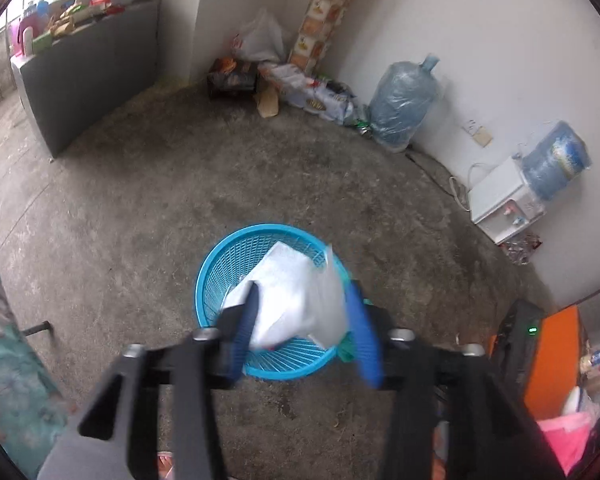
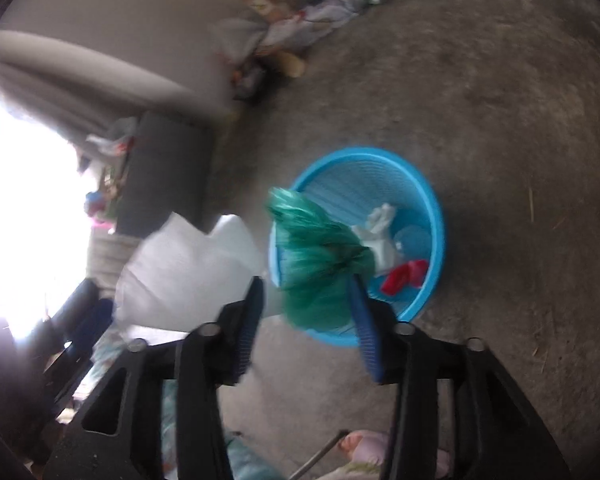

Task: Collect trash
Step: 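Carry the green bag and tissue to the wastebasket and release both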

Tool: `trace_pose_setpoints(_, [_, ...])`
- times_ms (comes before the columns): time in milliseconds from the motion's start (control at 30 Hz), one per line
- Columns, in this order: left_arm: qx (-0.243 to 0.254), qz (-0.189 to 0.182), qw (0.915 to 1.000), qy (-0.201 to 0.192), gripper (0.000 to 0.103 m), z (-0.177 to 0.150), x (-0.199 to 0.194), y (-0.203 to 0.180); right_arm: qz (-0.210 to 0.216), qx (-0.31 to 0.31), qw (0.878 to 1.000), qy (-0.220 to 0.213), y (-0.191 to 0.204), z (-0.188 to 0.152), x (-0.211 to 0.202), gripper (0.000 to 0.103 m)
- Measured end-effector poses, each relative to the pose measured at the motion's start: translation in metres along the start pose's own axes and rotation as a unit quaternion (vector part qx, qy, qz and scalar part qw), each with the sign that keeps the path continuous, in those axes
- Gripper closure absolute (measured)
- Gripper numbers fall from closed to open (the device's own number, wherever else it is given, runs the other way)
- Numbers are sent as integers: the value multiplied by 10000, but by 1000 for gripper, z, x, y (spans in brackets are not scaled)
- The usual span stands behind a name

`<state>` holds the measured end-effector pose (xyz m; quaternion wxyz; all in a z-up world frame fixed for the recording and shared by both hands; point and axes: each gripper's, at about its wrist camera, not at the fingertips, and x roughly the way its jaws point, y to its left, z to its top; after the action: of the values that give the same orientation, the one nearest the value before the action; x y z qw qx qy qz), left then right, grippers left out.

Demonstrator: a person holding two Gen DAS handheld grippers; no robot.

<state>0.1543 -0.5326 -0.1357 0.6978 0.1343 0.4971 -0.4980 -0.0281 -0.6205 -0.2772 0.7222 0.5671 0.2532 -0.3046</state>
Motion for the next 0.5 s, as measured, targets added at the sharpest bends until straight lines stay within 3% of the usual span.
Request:
trace_pose_setpoints(67, [-120,77,9999,91,49,-4,7,4,-281,177,9994,104,-18,1,18,47])
trace_pose_setpoints(233, [-374,-19,9993,-78,43,-9,-23,22,-232,517,9982,175,-41,-7,20,46])
trace_pose_setpoints(367, [-458,-85,9980,-426,40,-14,-71,28,-66,320,9994,101,-30,-16,5,44])
trace_pose_setpoints(500, [-246,-15,9958,-883,38,-25,-132,23,138,-127,9998,27,6,-20,-11,43])
